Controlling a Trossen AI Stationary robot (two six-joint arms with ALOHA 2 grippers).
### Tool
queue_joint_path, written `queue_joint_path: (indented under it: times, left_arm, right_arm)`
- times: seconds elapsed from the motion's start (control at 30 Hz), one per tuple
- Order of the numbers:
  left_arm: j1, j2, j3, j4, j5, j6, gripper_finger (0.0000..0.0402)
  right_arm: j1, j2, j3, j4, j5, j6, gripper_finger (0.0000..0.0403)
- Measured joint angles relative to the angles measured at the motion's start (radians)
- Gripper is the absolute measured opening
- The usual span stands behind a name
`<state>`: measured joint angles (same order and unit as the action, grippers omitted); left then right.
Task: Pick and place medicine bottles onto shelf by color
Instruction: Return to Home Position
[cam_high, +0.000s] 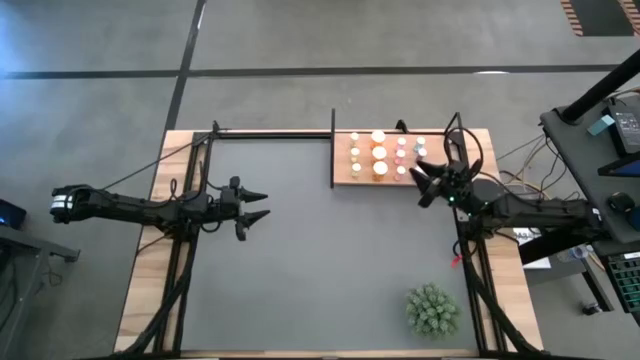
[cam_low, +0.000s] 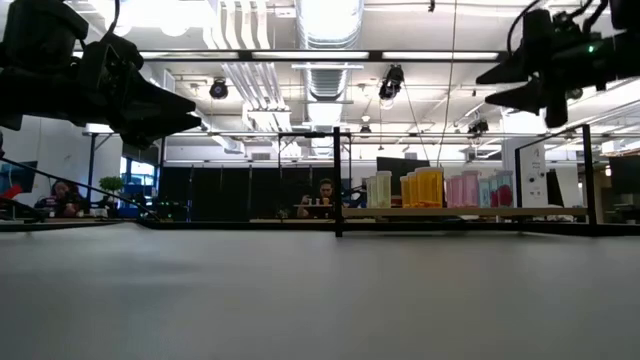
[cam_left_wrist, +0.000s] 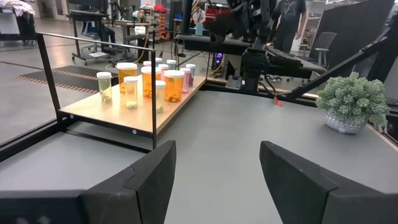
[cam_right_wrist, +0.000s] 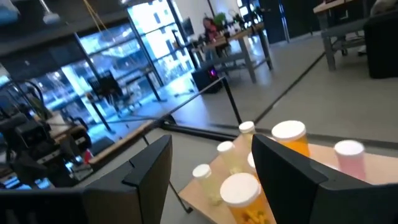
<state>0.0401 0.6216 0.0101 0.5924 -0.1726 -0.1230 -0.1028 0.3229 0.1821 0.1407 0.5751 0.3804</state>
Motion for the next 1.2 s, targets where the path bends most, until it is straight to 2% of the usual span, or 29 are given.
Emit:
queue_joint_path:
  times: [0.23,0.3,0.47,1.2]
  left_arm:
    - [0.000,0.000,0.000,0.000,0.000,0.000,0.0217]
    - [0.000,-0.003,0.000,-0.001,0.000,0.000,0.0217]
    - [0.000,-0.046,-0.002,-0.002,0.000,0.000,0.0217]
    - [0.000,-0.454,-0.005,-0.006,0.000,0.000,0.0217]
  right_arm:
    - [0.000,0.000,-0.144,0.254,0.000,0.004,0.0212]
    - [0.000,0.000,-0.162,0.279,0.000,0.004,0.0212]
    - [0.000,0.000,-0.169,0.259,0.000,0.004,0.0212]
    - [0.000,0.001,-0.170,0.163,0.000,0.081,0.0209]
